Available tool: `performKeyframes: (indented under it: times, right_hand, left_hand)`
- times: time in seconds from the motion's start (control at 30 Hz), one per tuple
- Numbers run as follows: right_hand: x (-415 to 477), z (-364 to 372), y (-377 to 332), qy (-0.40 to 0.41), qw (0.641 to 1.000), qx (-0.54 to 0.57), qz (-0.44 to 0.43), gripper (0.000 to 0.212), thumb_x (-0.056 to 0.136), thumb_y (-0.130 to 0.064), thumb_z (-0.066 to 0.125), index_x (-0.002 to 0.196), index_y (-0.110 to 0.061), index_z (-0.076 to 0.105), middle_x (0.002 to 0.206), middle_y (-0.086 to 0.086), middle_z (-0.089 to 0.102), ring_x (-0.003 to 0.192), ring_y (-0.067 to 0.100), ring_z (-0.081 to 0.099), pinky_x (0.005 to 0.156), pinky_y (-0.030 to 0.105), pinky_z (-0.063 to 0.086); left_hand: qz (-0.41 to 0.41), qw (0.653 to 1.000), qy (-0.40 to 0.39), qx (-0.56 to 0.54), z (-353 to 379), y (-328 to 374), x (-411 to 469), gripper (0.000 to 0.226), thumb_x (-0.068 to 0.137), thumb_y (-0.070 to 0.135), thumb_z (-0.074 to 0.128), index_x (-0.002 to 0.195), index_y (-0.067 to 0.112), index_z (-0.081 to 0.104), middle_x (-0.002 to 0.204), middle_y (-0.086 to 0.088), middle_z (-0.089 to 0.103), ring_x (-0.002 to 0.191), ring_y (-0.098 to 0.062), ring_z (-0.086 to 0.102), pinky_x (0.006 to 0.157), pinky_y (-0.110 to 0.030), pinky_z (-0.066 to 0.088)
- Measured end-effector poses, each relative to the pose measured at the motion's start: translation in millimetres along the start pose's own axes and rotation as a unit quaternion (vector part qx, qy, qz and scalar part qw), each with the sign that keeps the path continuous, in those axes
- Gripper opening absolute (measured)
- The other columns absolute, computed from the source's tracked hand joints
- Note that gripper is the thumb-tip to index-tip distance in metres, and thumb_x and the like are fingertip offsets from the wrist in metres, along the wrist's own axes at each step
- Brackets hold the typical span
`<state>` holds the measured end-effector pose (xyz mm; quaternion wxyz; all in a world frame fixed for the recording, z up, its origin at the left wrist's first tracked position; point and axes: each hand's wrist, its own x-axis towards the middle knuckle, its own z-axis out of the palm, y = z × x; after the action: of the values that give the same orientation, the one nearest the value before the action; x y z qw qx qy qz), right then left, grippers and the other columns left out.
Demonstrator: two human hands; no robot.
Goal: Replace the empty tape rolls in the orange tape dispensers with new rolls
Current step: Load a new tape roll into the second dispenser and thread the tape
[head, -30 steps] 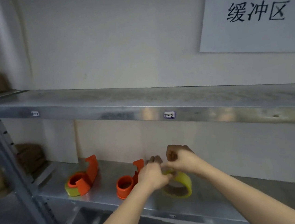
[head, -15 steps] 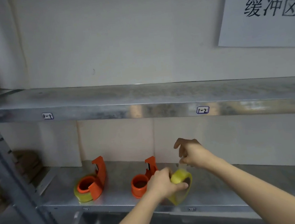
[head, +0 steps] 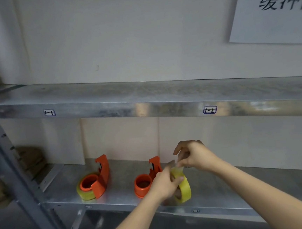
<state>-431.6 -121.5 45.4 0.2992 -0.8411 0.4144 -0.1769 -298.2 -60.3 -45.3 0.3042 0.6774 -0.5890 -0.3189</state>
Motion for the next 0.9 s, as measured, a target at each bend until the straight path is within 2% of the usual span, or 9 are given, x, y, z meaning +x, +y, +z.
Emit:
performKeyframes:
  times: [0.07,0.17,0.3,0.4,0.53,0.63,0.7,0.8,0.9]
  right_hand:
    - [-2,-2,1,0.001,1.0,0.0,-0.007,0.029,0.063,-0.004,0.08,0.085,-0.014,0.065,0.075,0.008,0.074,0.063,0.01,0.065,0.06,0.018,0.052]
    - [-4,-6,5,-0.001,1.0,-0.011,-0.008,0.027,0.064,-0.004,0.081,0.081,-0.017,0.064,0.069,0.003,0.072,0.057,0.0,0.062,0.058,0.012,0.049]
    - [-10,-11,9,0.003,1.0,0.007,0.006,0.024,0.064,-0.001,0.079,0.08,-0.015,0.066,0.071,0.007,0.072,0.049,-0.003,0.058,0.049,0.01,0.044]
    - [-12,-21,10,-0.018,0.999,0.038,0.006,0.023,0.066,0.0,0.079,0.081,-0.013,0.067,0.076,0.011,0.073,0.048,-0.001,0.058,0.051,0.019,0.048]
    - [-12,-30,15,-0.062,0.997,0.034,0.021,0.028,0.07,0.004,0.074,0.078,-0.021,0.065,0.073,0.0,0.073,0.065,0.009,0.067,0.066,0.033,0.058]
    - [-12,-24,13,-0.061,0.998,0.022,0.023,0.027,0.072,0.007,0.07,0.074,-0.019,0.063,0.071,0.004,0.071,0.057,-0.001,0.064,0.054,0.017,0.05]
    - [-12,-17,9,-0.038,0.999,0.014,0.019,0.025,0.073,0.005,0.07,0.071,-0.019,0.062,0.067,-0.001,0.068,0.052,-0.006,0.061,0.048,0.008,0.042]
    - [-12,-4,4,-0.005,1.0,0.0,0.006,0.028,0.071,-0.002,0.074,0.063,-0.026,0.062,0.061,-0.011,0.065,0.052,-0.007,0.059,0.056,0.011,0.047]
    - [-12,9,3,0.024,1.0,-0.005,0.0,0.035,0.071,-0.003,0.074,0.058,-0.031,0.059,0.058,-0.011,0.063,0.053,-0.006,0.058,0.06,0.012,0.047]
  left_hand:
    - [0.006,1.0,0.003,0.007,1,1,1,0.045,0.085,0.042,0.065,0.126,0.027,0.055,0.108,-0.004,0.069,0.104,-0.023,0.064,0.091,-0.038,0.052]
    - [0.021,1.0,-0.016,0.004,4,2,-1,0.045,0.081,0.041,0.071,0.123,0.027,0.06,0.111,0.0,0.069,0.104,-0.017,0.064,0.095,-0.038,0.052]
    - [0.033,0.999,-0.015,0.014,7,2,-3,0.054,0.08,0.044,0.072,0.13,0.029,0.056,0.129,-0.002,0.045,0.121,-0.018,0.048,0.108,-0.028,0.037]
    - [0.043,0.998,-0.046,-0.019,5,1,-4,0.049,0.082,0.039,0.072,0.127,0.027,0.058,0.131,0.003,0.054,0.122,-0.012,0.052,0.106,-0.025,0.04]
    - [0.041,0.995,-0.088,-0.036,3,-1,-10,0.046,0.083,0.036,0.071,0.126,0.026,0.059,0.128,0.007,0.061,0.116,-0.006,0.057,0.098,-0.019,0.045]
    - [0.045,0.995,-0.088,-0.026,4,-2,-15,0.046,0.084,0.035,0.07,0.127,0.026,0.057,0.13,0.006,0.059,0.119,-0.008,0.055,0.1,-0.022,0.044]
    - [0.045,0.995,-0.084,-0.023,5,-4,-17,0.048,0.083,0.037,0.07,0.129,0.028,0.057,0.133,0.006,0.057,0.121,-0.008,0.054,0.104,-0.026,0.044]
    - [0.045,0.997,-0.068,-0.016,4,-10,-21,0.051,0.082,0.04,0.071,0.129,0.027,0.057,0.135,0.006,0.057,0.123,-0.007,0.053,0.107,-0.027,0.043]
    - [0.058,0.995,-0.079,0.002,1,-22,-24,0.053,0.081,0.039,0.073,0.13,0.026,0.057,0.134,0.008,0.057,0.122,-0.006,0.053,0.105,-0.022,0.042]
